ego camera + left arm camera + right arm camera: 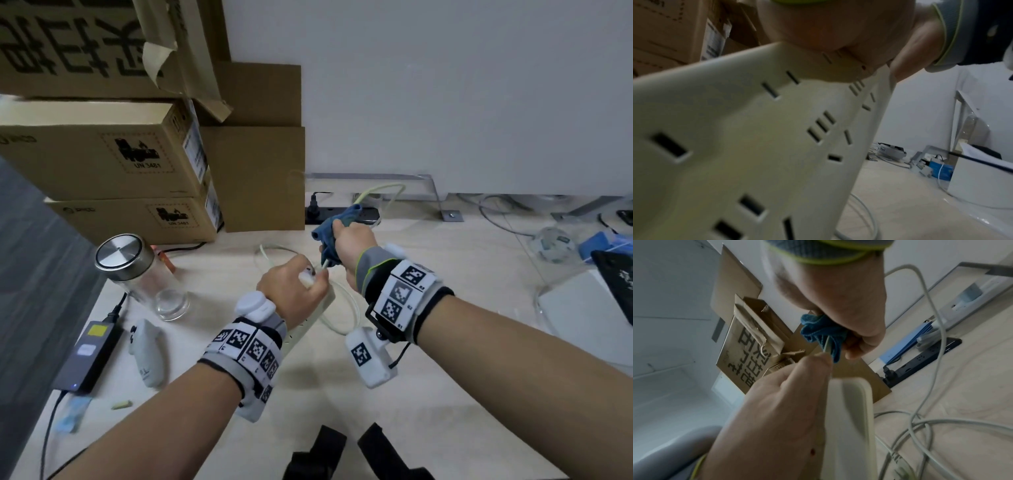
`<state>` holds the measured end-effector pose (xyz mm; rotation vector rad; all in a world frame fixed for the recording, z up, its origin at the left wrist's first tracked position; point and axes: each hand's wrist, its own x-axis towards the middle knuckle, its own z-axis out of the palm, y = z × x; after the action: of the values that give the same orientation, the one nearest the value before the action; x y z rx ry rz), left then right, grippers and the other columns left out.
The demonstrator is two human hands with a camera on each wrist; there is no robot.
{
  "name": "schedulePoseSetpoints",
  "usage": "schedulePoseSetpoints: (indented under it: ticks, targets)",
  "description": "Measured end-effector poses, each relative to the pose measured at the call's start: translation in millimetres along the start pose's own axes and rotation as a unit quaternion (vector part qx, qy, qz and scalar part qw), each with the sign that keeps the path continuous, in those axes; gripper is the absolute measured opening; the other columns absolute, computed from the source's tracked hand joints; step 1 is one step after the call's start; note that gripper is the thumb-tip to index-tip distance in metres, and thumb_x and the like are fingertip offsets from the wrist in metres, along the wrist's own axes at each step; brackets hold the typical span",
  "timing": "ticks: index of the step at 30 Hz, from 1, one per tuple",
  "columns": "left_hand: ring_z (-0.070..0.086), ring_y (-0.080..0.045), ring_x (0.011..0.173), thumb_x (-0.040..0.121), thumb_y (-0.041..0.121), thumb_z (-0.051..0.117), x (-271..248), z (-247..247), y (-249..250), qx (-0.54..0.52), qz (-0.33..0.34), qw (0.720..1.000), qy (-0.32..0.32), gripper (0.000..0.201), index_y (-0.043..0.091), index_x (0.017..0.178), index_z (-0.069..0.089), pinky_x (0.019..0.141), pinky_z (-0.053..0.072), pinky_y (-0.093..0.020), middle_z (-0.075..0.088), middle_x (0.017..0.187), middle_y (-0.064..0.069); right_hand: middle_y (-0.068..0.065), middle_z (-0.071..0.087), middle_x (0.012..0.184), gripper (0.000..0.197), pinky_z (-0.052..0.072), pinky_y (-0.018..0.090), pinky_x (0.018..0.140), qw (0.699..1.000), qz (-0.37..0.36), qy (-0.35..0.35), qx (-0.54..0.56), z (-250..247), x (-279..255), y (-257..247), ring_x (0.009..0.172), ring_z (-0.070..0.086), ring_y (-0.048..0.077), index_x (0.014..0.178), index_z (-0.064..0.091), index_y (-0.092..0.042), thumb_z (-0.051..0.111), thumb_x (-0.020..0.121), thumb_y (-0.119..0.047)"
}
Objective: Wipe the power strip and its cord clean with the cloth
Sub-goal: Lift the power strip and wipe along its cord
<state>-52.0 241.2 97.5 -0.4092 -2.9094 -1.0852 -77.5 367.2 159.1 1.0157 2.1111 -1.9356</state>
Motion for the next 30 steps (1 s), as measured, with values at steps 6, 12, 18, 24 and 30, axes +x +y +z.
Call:
schedulePoseSetpoints:
  ticks: [6,12,18,24,30]
  targets:
    - [0.044,-0.028,0.054,0.08,0.047,0.061,-1.2,-7.8,-1.0,0.014,0.065,0.998,0.01,0.027,0.025,0.073,0.049,0.055,0.034,-0.027,0.042,0.053,0.004,0.015,0.052,0.064,0.038,0.044,0.037,0.054,0.985,0.04,0.016,0.165,-15.7,6.2,-19.0,0.054,0.052,0.027,0.087,0.05,0.001,0.035,0.103,-0.031]
    - [0.047,-0.027,0.059,0.083,0.047,0.06,1.1,-13.4,5.1,0.039,0.087,0.995,-0.013,0.027,0.021,0.077,0.054,0.057,0.035,-0.027,0.047,0.06,0.005,0.012,0.042,0.069,0.037,0.051,0.033,0.063,0.947,-0.086,-0.066,0.303,-26.9,11.9,-32.1,0.046,0.045,0.02,0.086,0.051,-0.009,0.029,0.103,-0.033]
    - [0.054,-0.028,0.069,0.083,0.057,0.051,11.7,-10.6,6.3,0.09,0.05,0.992,-0.069,0.029,0.028,0.08,0.048,0.062,0.045,-0.031,0.056,0.068,0.002,0.007,0.043,0.052,0.038,0.037,0.025,0.044,0.946,0.002,0.053,0.32,-26.5,1.1,-19.8,0.038,0.036,0.017,0.08,0.046,-0.009,0.035,0.101,-0.039]
    - [0.057,-0.03,0.071,0.077,0.064,0.04,17.7,-5.4,4.1,0.091,0.053,0.993,-0.053,0.035,0.029,0.077,0.045,0.062,0.048,-0.035,0.061,0.072,-0.001,0.008,0.048,0.075,0.033,0.04,0.034,0.053,0.967,-0.024,0.051,0.247,-8.1,-17.1,-5.3,0.055,0.042,0.021,0.079,0.05,-0.016,0.035,0.102,-0.035]
    - [0.057,-0.031,0.071,0.079,0.058,0.049,7.3,-2.5,15.7,0.056,0.043,0.996,-0.053,0.035,0.024,0.084,0.054,0.064,0.048,-0.035,0.064,0.073,-0.005,0.007,0.049,0.069,0.03,0.039,0.031,0.061,0.973,0.095,0.055,0.203,-4.0,-15.2,-3.1,0.058,0.046,0.02,0.084,0.053,-0.01,0.045,0.098,-0.035]
